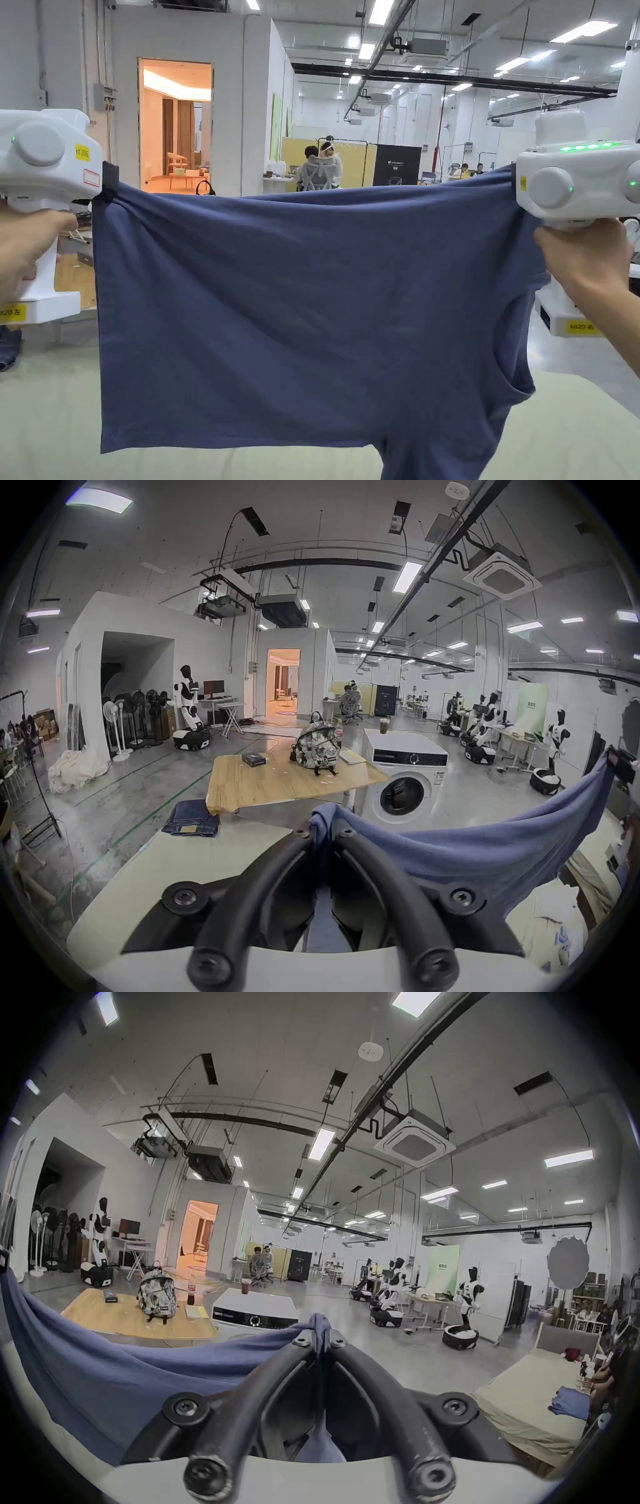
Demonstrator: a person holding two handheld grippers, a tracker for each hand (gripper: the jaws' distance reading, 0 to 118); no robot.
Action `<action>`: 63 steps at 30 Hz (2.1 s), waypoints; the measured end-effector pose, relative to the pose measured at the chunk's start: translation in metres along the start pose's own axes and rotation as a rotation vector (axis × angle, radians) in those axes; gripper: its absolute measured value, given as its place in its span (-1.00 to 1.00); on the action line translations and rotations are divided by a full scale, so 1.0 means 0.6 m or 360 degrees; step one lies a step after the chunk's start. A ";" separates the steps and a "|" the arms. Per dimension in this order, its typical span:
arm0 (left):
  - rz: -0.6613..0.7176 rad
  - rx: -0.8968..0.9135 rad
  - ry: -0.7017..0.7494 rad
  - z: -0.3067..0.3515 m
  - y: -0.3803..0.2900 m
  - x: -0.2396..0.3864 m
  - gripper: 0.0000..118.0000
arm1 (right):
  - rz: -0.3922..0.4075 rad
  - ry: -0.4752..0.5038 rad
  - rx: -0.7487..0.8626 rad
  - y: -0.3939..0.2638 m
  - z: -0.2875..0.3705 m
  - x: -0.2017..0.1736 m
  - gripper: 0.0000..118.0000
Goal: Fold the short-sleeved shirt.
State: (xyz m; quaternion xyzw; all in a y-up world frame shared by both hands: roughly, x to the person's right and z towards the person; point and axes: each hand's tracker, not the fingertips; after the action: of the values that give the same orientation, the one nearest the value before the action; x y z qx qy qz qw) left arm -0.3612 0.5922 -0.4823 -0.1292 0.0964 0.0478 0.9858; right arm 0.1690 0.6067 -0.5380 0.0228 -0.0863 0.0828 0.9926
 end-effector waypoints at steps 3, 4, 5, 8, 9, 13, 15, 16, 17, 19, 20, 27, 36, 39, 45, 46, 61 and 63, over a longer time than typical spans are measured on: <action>-0.0015 -0.0008 0.0001 0.006 -0.025 0.002 -0.98 | 0.0036 0.0002 -0.0011 -0.033 0.011 -0.001 -0.98; -0.0013 -0.0013 -0.0004 0.008 -0.038 0.002 -0.98 | 0.0036 0.0006 -0.0021 -0.047 0.017 0.000 -0.98; -0.0014 -0.0023 -0.0004 0.010 -0.050 0.004 -0.98 | 0.0029 0.0017 -0.0062 -0.059 0.021 0.001 -0.98; -0.0038 -0.0077 0.0009 0.013 -0.089 0.006 -0.98 | 0.0030 0.0012 -0.0123 -0.103 0.043 0.001 -0.98; -0.0042 -0.0088 0.0007 0.017 -0.103 0.006 -0.98 | 0.0026 0.0011 -0.0152 -0.118 0.050 0.001 -0.98; -0.0059 -0.0138 0.0010 0.039 -0.160 0.004 -0.98 | 0.0040 0.0003 -0.0225 -0.172 0.090 0.003 -0.98; -0.0076 -0.0172 0.0002 0.054 -0.189 -0.004 -0.98 | 0.0060 0.0005 -0.0250 -0.198 0.119 0.007 -0.98; -0.0079 -0.0181 0.0002 0.065 -0.206 -0.007 -0.98 | 0.0076 0.0010 -0.0266 -0.210 0.135 0.010 -0.98; -0.0075 -0.0189 0.0000 0.075 -0.221 -0.010 -0.98 | 0.0076 0.0012 -0.0270 -0.222 0.152 0.012 -0.98; -0.0059 -0.0210 -0.0016 0.099 -0.256 -0.023 -0.98 | 0.0087 0.0024 -0.0303 -0.242 0.183 0.019 -0.98; -0.0060 -0.0224 -0.0020 0.111 -0.271 -0.027 -0.98 | 0.0094 0.0034 -0.0323 -0.252 0.199 0.021 -0.98; -0.0045 -0.0264 -0.0044 0.209 -0.390 -0.055 -0.98 | 0.0101 0.0077 -0.0420 -0.341 0.332 0.042 -0.98; -0.0021 -0.0413 -0.0075 0.314 -0.542 -0.083 -0.98 | 0.0125 0.0146 -0.0606 -0.443 0.502 0.069 -0.98; 0.0013 -0.0462 -0.0076 0.343 -0.590 -0.097 -0.98 | 0.0130 0.0170 -0.0666 -0.477 0.539 0.078 -0.98; 0.0002 -0.0588 -0.0049 0.391 -0.682 -0.112 -0.98 | 0.0151 0.0218 -0.0789 -0.535 0.604 0.082 -0.98; -0.0006 -0.0603 -0.0052 0.397 -0.698 -0.113 -0.98 | 0.0175 0.0225 -0.0818 -0.541 0.618 0.082 -0.98; 0.0006 -0.1094 -0.0037 0.334 -0.881 -0.136 -0.98 | 0.0225 0.0327 -0.1384 -0.766 0.616 0.071 -0.97; 0.0009 -0.1147 -0.0045 0.331 -0.896 -0.139 -0.98 | 0.0229 0.0349 -0.1444 -0.782 0.614 0.076 -0.97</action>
State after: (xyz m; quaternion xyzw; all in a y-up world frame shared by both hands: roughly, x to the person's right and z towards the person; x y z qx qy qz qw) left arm -0.3433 0.1216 -0.1453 -0.4675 0.0599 0.0833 0.8780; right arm 0.2304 0.1296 -0.1822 -0.4281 -0.0097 0.1073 0.8973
